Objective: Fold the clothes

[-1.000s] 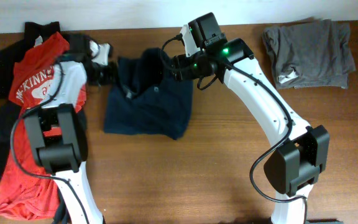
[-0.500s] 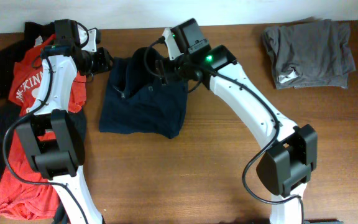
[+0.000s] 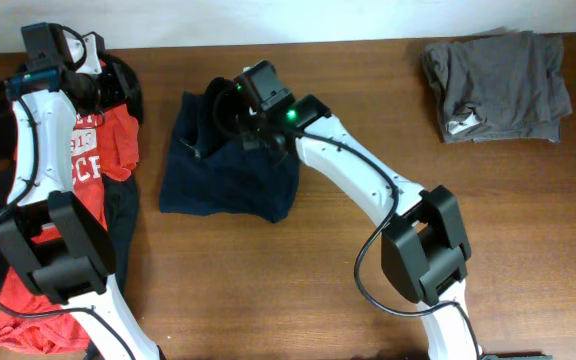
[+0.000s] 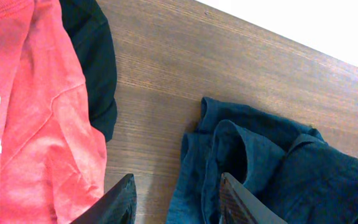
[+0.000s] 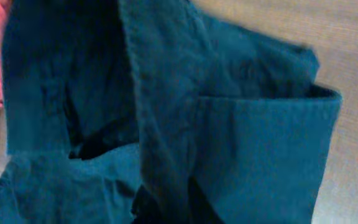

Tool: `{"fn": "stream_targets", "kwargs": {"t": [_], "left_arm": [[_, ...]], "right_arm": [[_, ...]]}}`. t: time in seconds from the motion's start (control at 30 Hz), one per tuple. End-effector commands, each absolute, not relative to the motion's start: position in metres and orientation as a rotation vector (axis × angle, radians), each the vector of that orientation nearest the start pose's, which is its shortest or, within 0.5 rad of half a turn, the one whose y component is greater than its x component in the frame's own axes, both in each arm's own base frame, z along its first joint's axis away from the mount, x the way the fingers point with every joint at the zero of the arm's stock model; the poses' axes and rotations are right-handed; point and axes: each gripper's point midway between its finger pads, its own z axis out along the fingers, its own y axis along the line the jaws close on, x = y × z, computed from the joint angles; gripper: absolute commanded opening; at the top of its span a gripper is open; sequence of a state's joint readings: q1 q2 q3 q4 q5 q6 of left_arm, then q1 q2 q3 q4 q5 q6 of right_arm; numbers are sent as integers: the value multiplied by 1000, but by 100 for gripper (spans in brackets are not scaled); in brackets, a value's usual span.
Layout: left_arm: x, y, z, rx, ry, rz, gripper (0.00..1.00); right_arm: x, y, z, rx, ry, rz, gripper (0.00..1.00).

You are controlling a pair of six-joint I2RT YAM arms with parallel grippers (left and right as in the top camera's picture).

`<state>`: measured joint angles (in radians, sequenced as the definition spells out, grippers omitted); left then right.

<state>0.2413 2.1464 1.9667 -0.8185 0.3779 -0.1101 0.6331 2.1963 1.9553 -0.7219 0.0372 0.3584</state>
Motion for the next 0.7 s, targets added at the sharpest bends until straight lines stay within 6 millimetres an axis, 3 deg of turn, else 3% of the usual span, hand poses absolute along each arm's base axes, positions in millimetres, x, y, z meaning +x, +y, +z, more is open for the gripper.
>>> {"fn": "stream_targets", "kwargs": {"t": [0.0,0.07,0.1,0.2,0.4,0.43,0.47,0.5,0.57,0.67], "left_arm": [[542,71,173,-304,2470,-393,44],[542,73,172,-310,2472,-378,43],[541,74,171,-313,2475,-370,44],[541,74,172,-313,2474,-369,43],[541,78,170,-322,2478,-340,44],[541,78,170,-323,2478,-338,43],[541,78,170,-324,2479,-338,43],[541,78,170,-324,2479,-338,44],[541,78,170,-324,2479,-338,44],[541,78,170,-324,2479,-338,43]], "right_arm": [[445,338,131,-315,2578,330,4],[426,347,134,-367,2626,389,4],[401,360,139,-433,2678,476,4],[367,383,139,-534,2723,564,4],[346,409,107,-635,2742,502,6],[345,411,103,-642,2744,507,16],[341,417,103,-678,2737,535,42],[340,418,104,-701,2731,542,56],[342,415,113,-699,2715,547,64],[352,404,136,-656,2682,566,64]]}}
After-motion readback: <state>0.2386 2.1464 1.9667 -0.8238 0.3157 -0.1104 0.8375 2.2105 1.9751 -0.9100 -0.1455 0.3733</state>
